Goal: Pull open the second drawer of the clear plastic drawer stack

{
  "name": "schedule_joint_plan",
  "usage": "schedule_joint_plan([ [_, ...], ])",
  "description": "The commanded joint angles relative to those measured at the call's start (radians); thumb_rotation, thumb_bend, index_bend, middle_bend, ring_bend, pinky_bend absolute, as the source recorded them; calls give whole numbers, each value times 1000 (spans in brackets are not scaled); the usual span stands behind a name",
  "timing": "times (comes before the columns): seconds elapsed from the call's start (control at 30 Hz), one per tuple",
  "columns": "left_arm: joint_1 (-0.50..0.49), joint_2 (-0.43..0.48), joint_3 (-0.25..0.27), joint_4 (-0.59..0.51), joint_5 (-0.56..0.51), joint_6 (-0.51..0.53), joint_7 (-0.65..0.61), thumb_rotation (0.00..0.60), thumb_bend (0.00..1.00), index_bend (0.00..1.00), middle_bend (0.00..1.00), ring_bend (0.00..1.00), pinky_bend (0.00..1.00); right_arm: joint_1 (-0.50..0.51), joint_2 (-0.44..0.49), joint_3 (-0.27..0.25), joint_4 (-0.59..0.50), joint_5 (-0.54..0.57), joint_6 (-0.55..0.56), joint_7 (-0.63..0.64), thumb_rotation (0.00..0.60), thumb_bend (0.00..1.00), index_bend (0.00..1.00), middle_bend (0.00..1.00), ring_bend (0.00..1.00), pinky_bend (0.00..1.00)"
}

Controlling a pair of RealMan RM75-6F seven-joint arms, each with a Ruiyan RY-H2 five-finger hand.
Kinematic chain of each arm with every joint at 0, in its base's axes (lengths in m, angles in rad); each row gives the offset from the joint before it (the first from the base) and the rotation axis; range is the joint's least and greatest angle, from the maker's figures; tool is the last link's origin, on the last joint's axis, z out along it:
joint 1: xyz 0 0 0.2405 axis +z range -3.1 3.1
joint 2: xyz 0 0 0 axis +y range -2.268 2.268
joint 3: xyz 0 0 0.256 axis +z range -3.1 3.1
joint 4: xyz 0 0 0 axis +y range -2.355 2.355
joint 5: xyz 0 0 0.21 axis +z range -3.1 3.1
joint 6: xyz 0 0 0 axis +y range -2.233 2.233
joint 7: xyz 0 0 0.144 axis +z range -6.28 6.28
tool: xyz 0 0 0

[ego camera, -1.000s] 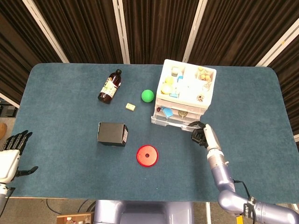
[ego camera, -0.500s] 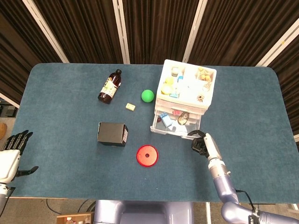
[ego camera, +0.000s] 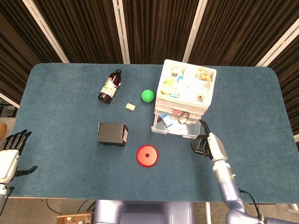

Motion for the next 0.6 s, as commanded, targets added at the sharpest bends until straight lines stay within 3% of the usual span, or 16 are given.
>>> schedule_joint_plan([
  [0.03, 2, 1, 0, -2, 4, 5, 2, 600, 35, 11, 0, 0, 11, -33, 44, -38, -56, -83, 72, -58, 600, 443, 0, 611, 653, 759],
  [0.2, 9, 1, 4, 5, 21, 25, 11, 600, 34, 11, 0, 0, 11, -123, 152, -129, -78, -292, 208, -107, 600, 416, 0, 556, 603, 705],
  [0.3, 14, -2, 9, 9, 32, 36, 25, 600, 34, 11, 0, 0, 11, -187, 206, -180, -16, -410, 285, -79, 600, 374, 0, 410, 454, 532],
  [0.37, 17, -6, 11, 14, 39, 44, 41, 600, 34, 11, 0, 0, 11, -227, 232, -211, 50, -464, 321, -54, 600, 321, 0, 220, 245, 341],
  [0.47, 20, -14, 11, 21, 44, 54, 68, 600, 34, 11, 0, 0, 11, -263, 266, -248, 111, -499, 333, -39, 600, 256, 0, 29, 21, 141],
  [0.6, 21, -21, 8, 28, 39, 59, 101, 600, 34, 10, 0, 0, 9, -300, 277, -272, 200, -579, 391, -79, 600, 217, 0, 0, 0, 34],
])
